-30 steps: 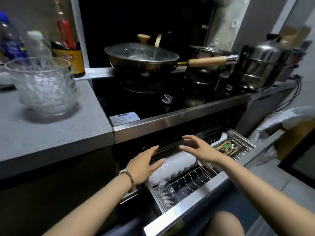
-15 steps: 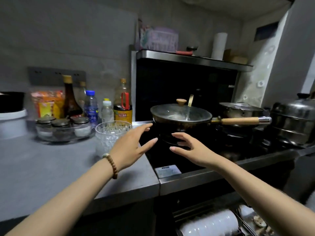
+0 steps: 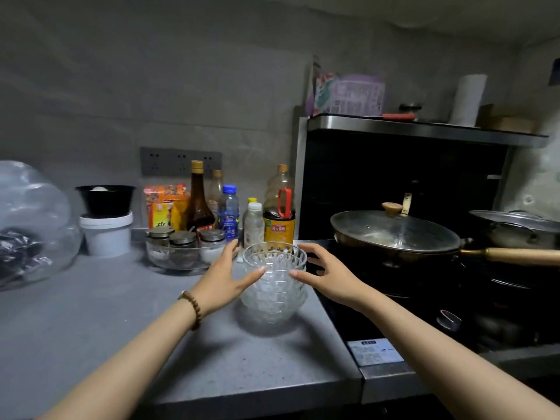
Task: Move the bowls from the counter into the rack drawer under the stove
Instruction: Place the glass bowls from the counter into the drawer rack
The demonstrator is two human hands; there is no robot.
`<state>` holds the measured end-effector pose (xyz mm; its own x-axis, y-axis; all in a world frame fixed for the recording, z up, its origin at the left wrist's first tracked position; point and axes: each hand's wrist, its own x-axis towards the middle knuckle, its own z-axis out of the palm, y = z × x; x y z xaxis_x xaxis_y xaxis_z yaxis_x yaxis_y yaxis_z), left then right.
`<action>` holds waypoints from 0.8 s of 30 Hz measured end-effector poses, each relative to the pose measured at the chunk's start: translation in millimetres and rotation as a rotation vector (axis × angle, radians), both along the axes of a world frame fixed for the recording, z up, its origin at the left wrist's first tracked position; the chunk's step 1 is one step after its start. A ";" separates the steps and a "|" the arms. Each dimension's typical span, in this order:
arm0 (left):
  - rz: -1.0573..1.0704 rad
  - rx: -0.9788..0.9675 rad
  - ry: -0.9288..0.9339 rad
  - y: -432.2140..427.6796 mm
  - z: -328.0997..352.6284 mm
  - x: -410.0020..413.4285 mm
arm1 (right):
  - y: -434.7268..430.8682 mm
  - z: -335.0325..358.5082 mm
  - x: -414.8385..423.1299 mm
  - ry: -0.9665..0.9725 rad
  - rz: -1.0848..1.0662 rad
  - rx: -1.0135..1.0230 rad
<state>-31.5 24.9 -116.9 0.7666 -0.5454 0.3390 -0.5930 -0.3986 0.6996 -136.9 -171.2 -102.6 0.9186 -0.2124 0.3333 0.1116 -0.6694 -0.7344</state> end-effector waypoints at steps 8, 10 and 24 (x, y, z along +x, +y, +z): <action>-0.131 -0.138 0.243 -8.6 -17.8 6.3 | 5.7 -13.0 18.5 -0.044 0.006 0.116; -0.138 -0.122 0.236 -9.6 -19.0 8.8 | 4.1 -16.6 21.1 -0.031 0.004 0.161; -0.074 -0.303 0.054 -19.8 -6.9 3.6 | 11.8 7.0 6.1 -0.171 -0.010 0.140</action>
